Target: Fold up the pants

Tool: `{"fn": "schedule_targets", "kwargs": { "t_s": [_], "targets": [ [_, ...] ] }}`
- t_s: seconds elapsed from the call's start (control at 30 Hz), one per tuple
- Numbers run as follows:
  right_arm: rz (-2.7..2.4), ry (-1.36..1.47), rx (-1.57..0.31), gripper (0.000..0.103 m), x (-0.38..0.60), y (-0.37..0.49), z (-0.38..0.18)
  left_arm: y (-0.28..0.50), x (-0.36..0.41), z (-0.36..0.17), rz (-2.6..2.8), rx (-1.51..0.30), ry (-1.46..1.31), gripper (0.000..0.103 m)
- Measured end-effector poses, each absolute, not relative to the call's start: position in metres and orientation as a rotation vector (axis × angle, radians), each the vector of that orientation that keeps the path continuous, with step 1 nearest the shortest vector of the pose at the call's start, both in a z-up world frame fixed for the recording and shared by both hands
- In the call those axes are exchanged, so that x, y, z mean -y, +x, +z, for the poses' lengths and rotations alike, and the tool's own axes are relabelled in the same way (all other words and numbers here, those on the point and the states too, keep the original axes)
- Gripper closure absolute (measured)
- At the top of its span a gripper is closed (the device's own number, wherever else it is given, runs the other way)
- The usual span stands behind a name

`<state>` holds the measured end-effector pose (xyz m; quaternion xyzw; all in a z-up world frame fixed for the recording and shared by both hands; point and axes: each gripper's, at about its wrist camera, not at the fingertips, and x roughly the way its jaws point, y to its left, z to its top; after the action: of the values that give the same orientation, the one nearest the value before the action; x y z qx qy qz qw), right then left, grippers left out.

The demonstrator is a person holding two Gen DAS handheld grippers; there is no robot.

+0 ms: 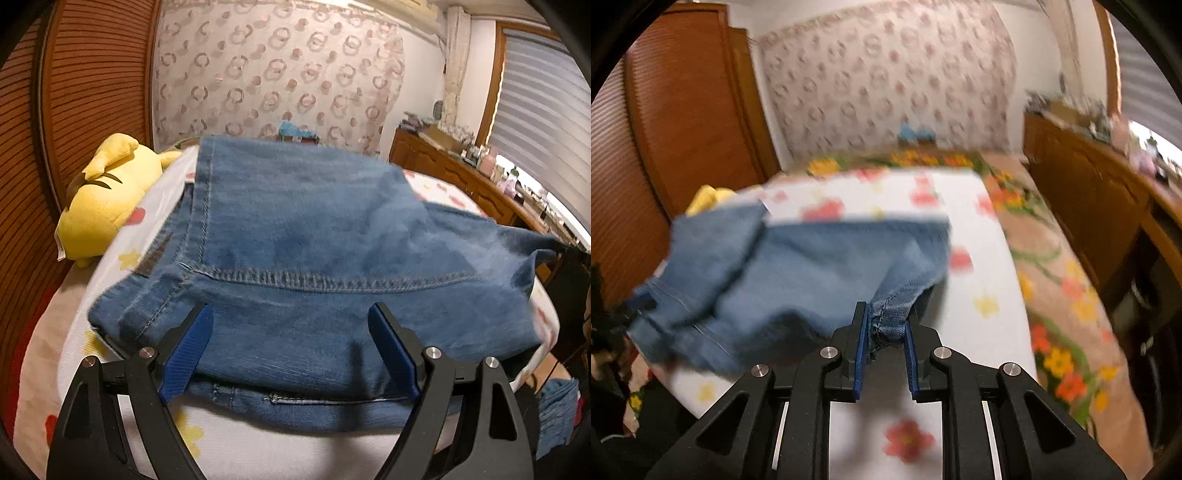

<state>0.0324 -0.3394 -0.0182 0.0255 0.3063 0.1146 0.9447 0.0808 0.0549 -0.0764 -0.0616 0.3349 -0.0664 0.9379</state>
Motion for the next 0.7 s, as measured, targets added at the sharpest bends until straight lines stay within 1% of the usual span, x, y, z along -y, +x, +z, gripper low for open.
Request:
{"fn": "schedule_targets", "kwargs": {
  "t_s": [0.2, 0.33, 0.47, 0.6, 0.63, 0.67, 0.7],
  "targets": [
    [0.355, -0.040, -0.477, 0.086, 0.289, 0.034, 0.055, 0.067, -0.061, -0.052, -0.138, -0.619, -0.129, 0.017],
    [0.463, -0.101, -0.410, 0.086, 0.237, 0.038, 0.087, 0.059, -0.069, -0.040, -0.137, -0.589, -0.133, 0.017],
    [0.583, -0.151, -0.370, 0.086, 0.181, 0.040, 0.104, 0.052, -0.079, -0.032, -0.129, -0.566, -0.136, 0.017],
    [0.683, -0.197, -0.393, 0.086, 0.131, 0.043, 0.100, 0.048, -0.089, -0.030, -0.116, -0.554, -0.143, 0.017],
    [0.688, -0.216, -0.405, 0.085, 0.126, 0.046, 0.098, 0.048, -0.091, -0.030, -0.115, -0.555, -0.145, 0.017],
    [0.686, -0.232, -0.414, 0.081, 0.121, 0.048, 0.095, 0.047, -0.093, -0.031, -0.115, -0.556, -0.147, 0.017],
    [0.686, -0.242, -0.425, 0.074, 0.118, 0.051, 0.092, 0.048, -0.094, -0.032, -0.113, -0.557, -0.148, 0.017]
  ]
}}
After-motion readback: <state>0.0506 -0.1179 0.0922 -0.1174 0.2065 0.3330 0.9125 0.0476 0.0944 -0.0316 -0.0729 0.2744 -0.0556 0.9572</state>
